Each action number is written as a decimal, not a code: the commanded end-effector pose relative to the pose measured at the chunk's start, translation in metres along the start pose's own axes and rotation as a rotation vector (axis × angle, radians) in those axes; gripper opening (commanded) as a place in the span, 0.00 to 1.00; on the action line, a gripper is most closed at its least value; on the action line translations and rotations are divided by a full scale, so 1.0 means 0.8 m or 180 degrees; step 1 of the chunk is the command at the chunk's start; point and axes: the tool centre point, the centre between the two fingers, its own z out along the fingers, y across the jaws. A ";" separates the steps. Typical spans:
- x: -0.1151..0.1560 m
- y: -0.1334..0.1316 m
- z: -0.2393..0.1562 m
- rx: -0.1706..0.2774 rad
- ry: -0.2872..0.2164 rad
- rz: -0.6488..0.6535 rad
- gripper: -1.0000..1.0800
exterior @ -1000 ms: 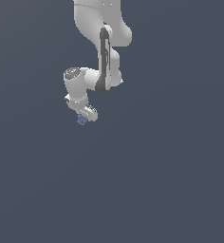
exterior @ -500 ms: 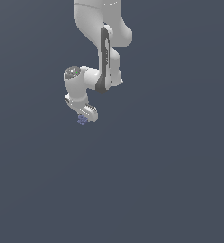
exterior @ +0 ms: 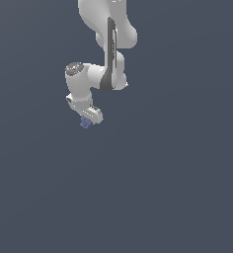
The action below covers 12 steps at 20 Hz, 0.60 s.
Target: Pick up the object and move it to a goal position.
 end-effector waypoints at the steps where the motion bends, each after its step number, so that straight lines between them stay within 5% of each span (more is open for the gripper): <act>1: 0.003 -0.008 -0.020 -0.0001 0.0002 0.0000 0.00; 12: 0.021 -0.058 -0.138 -0.0015 0.0007 0.0006 0.00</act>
